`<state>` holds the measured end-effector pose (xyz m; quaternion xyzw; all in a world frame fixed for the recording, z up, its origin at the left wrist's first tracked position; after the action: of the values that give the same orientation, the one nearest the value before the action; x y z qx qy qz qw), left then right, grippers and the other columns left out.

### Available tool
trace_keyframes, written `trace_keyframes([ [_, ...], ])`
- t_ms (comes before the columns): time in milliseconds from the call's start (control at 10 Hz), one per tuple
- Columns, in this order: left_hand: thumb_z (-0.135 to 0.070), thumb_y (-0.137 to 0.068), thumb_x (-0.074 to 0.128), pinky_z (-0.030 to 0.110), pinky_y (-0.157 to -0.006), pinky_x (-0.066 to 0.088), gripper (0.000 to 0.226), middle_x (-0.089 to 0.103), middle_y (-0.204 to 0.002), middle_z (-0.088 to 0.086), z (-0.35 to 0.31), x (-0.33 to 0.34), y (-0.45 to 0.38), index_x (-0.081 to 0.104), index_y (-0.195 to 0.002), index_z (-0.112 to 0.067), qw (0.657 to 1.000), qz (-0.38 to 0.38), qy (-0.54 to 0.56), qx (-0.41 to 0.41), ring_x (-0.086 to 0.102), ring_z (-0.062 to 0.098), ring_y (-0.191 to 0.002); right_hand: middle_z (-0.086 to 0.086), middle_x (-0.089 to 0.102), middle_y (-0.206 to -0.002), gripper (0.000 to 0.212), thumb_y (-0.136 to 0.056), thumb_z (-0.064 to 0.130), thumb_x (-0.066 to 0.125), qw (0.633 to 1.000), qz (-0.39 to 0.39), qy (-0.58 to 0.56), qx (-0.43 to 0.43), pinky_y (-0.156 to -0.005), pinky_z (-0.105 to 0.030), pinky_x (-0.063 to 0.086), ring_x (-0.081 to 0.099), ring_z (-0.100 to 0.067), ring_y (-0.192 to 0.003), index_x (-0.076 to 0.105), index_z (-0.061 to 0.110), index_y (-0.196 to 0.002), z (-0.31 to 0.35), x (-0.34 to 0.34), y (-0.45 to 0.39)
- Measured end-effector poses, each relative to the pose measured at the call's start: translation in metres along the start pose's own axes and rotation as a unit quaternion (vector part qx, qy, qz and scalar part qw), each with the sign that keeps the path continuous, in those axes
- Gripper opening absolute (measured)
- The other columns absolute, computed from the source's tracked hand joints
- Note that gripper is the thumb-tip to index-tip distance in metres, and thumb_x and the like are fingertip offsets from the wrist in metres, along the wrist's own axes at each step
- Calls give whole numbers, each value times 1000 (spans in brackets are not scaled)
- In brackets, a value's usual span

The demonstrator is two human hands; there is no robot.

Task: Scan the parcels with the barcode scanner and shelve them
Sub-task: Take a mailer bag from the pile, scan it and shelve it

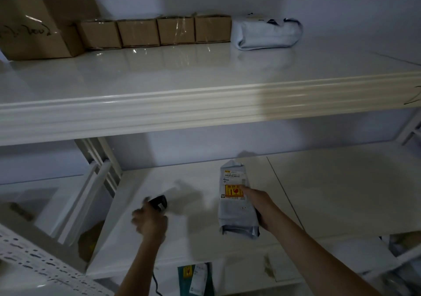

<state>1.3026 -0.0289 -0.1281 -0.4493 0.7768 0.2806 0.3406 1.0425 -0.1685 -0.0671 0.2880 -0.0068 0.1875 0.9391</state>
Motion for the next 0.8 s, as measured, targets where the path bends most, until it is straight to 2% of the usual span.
trace_keyframes([
  [100,-6,-69,79,33,-100,45,84,44,-135,2,-56,4,48,43,-141,-29,934,196,-12,298,47,21,-121,-15,76,-94,33,-88,29,71,1000,7,21,10,-60,-29,56,74,-29,-82,72,1,-106,14,-11,2],
  [200,-13,-70,83,13,-97,38,84,36,-132,-13,-104,7,100,40,-139,-32,872,254,30,418,44,5,-116,-16,74,-96,30,-90,23,69,999,19,33,13,-59,-27,55,71,-27,-79,68,-3,-105,33,-24,5],
  [300,-17,-72,82,6,-97,36,77,39,-135,-13,-130,5,124,43,-138,-31,855,163,82,485,45,-1,-117,-17,69,-109,25,-96,15,59,997,41,58,27,-59,-28,52,65,-22,-73,63,-2,-113,49,-36,10],
  [400,-21,-73,78,5,-96,36,57,55,-129,-5,-146,-2,140,59,-127,-24,825,99,73,551,48,-4,-111,-21,60,-133,26,-96,12,57,994,54,86,38,-64,-31,52,61,-21,-73,62,-1,-118,57,-48,24],
  [500,-24,-74,78,6,-90,38,44,64,-115,-7,-163,-13,154,65,-116,-24,820,92,56,563,52,1,-104,-15,56,-137,9,-96,11,61,993,87,80,32,-69,-28,54,60,-15,-80,60,11,-105,69,-62,61],
  [600,-25,-72,79,12,-74,43,40,67,-102,-9,-171,-31,165,67,-110,-25,849,69,61,520,59,8,-88,-2,55,-134,30,-96,33,61,985,36,152,-75,-79,-25,56,62,-15,-95,56,22,-124,74,-81,90],
  [700,-30,-72,81,14,-70,46,40,68,-98,-9,-176,-47,184,68,-110,-26,869,72,48,488,60,6,-82,10,58,-130,39,-96,53,51,950,40,239,-197,-97,-33,53,62,-10,-107,55,37,-131,84,-95,137],
  [800,-32,-74,81,10,-68,42,40,69,-97,-5,-184,-59,212,69,-111,-21,859,85,42,504,56,6,-79,16,51,-133,69,-81,56,71,861,99,416,-277,-97,-26,50,57,-5,-115,40,45,-142,85,-102,185],
])
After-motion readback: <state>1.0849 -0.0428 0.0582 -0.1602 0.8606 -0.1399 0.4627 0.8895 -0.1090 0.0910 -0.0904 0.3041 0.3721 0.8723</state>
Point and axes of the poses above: each hand's wrist, its own y-axis away from the middle knuckle, its own x-axis out of the palm, z = x × y, the point moved 1 cm from there along -y, towards the middle knuckle
